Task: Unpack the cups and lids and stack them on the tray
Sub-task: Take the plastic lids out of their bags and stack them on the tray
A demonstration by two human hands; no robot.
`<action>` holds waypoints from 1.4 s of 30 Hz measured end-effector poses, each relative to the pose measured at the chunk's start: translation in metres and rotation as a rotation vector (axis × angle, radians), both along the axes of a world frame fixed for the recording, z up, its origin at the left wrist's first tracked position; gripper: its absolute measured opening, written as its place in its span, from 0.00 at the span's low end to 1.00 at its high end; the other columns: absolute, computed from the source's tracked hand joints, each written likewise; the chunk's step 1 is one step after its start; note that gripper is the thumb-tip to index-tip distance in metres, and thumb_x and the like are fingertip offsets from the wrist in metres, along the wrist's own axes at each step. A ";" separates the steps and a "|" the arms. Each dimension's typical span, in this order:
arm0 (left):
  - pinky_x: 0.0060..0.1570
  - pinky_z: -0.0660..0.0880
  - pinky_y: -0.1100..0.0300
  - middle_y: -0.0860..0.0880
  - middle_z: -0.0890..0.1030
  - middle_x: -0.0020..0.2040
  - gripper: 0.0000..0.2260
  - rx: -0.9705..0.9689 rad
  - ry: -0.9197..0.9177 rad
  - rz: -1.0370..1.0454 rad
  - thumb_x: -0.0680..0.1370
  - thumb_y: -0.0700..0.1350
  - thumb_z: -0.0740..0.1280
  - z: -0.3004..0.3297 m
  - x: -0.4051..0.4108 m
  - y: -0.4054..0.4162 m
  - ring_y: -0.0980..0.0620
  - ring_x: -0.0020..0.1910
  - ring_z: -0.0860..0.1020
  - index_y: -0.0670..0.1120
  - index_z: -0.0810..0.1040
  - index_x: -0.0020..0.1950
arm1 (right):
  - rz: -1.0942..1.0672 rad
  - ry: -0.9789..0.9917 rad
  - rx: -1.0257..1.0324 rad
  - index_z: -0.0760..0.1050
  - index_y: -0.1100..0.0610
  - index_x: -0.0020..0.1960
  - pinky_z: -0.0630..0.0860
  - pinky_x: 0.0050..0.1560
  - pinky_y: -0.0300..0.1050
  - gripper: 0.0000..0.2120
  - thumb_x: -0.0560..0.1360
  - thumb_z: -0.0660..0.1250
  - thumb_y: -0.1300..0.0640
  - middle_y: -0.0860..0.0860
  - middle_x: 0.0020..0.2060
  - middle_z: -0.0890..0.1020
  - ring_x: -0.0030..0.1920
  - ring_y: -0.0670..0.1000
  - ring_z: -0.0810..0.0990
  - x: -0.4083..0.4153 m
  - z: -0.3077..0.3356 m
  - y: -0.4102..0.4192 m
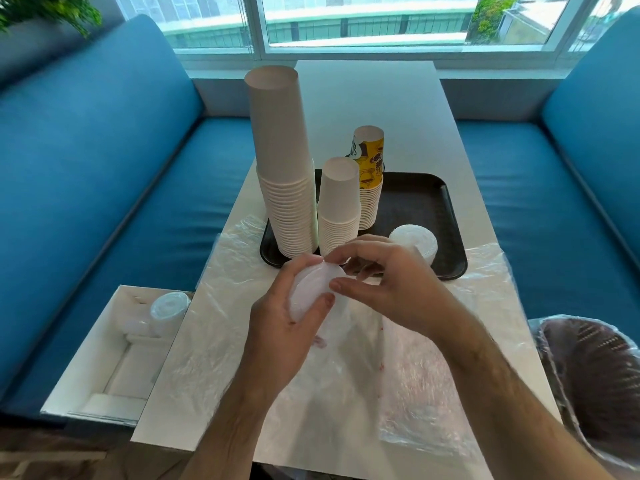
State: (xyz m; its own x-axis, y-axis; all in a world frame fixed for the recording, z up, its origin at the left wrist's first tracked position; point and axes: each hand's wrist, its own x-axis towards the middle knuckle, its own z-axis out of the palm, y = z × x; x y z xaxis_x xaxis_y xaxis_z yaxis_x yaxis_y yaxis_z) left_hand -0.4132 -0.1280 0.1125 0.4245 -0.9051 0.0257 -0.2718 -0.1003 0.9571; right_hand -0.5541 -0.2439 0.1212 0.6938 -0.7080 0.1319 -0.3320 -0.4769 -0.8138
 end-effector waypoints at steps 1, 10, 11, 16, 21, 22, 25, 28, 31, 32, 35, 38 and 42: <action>0.37 0.81 0.66 0.70 0.71 0.57 0.19 0.007 -0.010 0.003 0.71 0.56 0.69 0.000 0.000 0.000 0.62 0.52 0.77 0.68 0.70 0.59 | -0.011 -0.004 0.002 0.81 0.42 0.57 0.79 0.52 0.31 0.13 0.73 0.76 0.50 0.33 0.50 0.80 0.52 0.39 0.81 0.000 0.000 0.001; 0.39 0.76 0.75 0.72 0.67 0.54 0.25 0.057 -0.103 0.040 0.69 0.55 0.76 -0.004 0.000 0.001 0.65 0.50 0.73 0.67 0.67 0.59 | -0.052 -0.146 0.226 0.78 0.54 0.51 0.82 0.49 0.37 0.07 0.75 0.74 0.59 0.46 0.44 0.84 0.47 0.46 0.84 -0.007 0.006 -0.001; 0.41 0.76 0.75 0.69 0.69 0.55 0.27 0.055 -0.109 0.049 0.68 0.57 0.75 -0.006 0.000 0.000 0.64 0.51 0.74 0.66 0.66 0.62 | -0.060 -0.204 0.280 0.78 0.56 0.51 0.82 0.48 0.39 0.07 0.75 0.73 0.60 0.48 0.43 0.84 0.46 0.48 0.85 -0.008 0.007 -0.002; 0.39 0.79 0.71 0.67 0.70 0.56 0.25 0.060 -0.031 0.061 0.68 0.58 0.72 -0.004 -0.001 0.000 0.60 0.51 0.75 0.64 0.67 0.63 | -0.149 -0.319 0.540 0.77 0.56 0.57 0.84 0.46 0.46 0.11 0.76 0.71 0.63 0.49 0.44 0.85 0.49 0.53 0.86 -0.016 -0.001 -0.013; 0.33 0.77 0.70 0.71 0.69 0.57 0.19 -0.016 0.021 0.030 0.77 0.46 0.71 -0.003 0.000 0.003 0.72 0.50 0.76 0.69 0.70 0.56 | -0.340 -0.464 0.646 0.78 0.56 0.60 0.83 0.47 0.44 0.13 0.76 0.71 0.61 0.56 0.47 0.86 0.49 0.53 0.86 -0.042 -0.025 -0.034; 0.33 0.77 0.70 0.70 0.69 0.58 0.19 -0.017 0.011 0.028 0.78 0.45 0.71 -0.003 0.000 0.003 0.74 0.50 0.76 0.69 0.70 0.56 | -0.401 -0.486 0.667 0.78 0.56 0.59 0.83 0.46 0.43 0.12 0.76 0.71 0.61 0.56 0.45 0.86 0.46 0.53 0.86 -0.047 -0.031 -0.041; 0.37 0.80 0.68 0.68 0.69 0.58 0.18 -0.004 -0.018 0.029 0.78 0.46 0.70 -0.005 0.001 0.002 0.63 0.51 0.76 0.69 0.70 0.56 | -0.584 -0.501 0.708 0.78 0.57 0.56 0.83 0.39 0.41 0.09 0.77 0.71 0.64 0.56 0.44 0.84 0.40 0.51 0.85 -0.061 -0.048 -0.068; 0.42 0.81 0.67 0.74 0.67 0.56 0.17 -0.002 -0.033 0.014 0.79 0.46 0.70 -0.004 0.000 0.001 0.62 0.52 0.75 0.69 0.71 0.57 | -0.709 -0.389 0.650 0.79 0.56 0.52 0.83 0.38 0.41 0.06 0.76 0.73 0.62 0.55 0.42 0.81 0.40 0.52 0.81 -0.071 -0.064 -0.100; 0.40 0.80 0.69 0.75 0.67 0.56 0.18 -0.008 -0.037 0.006 0.79 0.45 0.70 -0.004 -0.001 0.000 0.63 0.52 0.75 0.69 0.70 0.57 | -0.749 -0.268 0.581 0.80 0.56 0.51 0.83 0.42 0.45 0.06 0.75 0.74 0.61 0.54 0.40 0.79 0.41 0.53 0.80 -0.077 -0.078 -0.127; 0.41 0.81 0.68 0.76 0.67 0.55 0.18 -0.009 -0.039 0.006 0.79 0.46 0.70 -0.004 0.000 0.000 0.63 0.52 0.75 0.69 0.70 0.57 | -0.756 -0.221 0.564 0.81 0.58 0.53 0.83 0.43 0.46 0.07 0.75 0.74 0.61 0.54 0.40 0.79 0.41 0.54 0.81 -0.078 -0.082 -0.134; 0.41 0.80 0.69 0.78 0.67 0.54 0.19 -0.010 -0.040 0.007 0.79 0.46 0.70 -0.004 0.001 -0.001 0.64 0.53 0.74 0.70 0.70 0.56 | -0.760 -0.098 0.528 0.81 0.61 0.56 0.84 0.43 0.48 0.11 0.74 0.75 0.60 0.55 0.41 0.80 0.40 0.53 0.81 -0.078 -0.089 -0.143; 0.39 0.78 0.71 0.76 0.67 0.55 0.19 -0.009 -0.042 0.012 0.79 0.46 0.70 -0.004 0.001 -0.002 0.64 0.52 0.74 0.70 0.70 0.57 | -0.768 0.005 0.466 0.81 0.60 0.54 0.84 0.35 0.42 0.09 0.75 0.75 0.60 0.54 0.41 0.80 0.39 0.52 0.81 -0.073 -0.089 -0.140; 0.42 0.79 0.69 0.74 0.66 0.56 0.18 0.003 -0.063 0.021 0.78 0.48 0.70 -0.006 0.004 -0.003 0.62 0.53 0.74 0.69 0.70 0.57 | -0.803 0.075 0.398 0.79 0.61 0.61 0.85 0.45 0.53 0.15 0.75 0.75 0.60 0.54 0.44 0.79 0.47 0.57 0.83 -0.071 -0.091 -0.137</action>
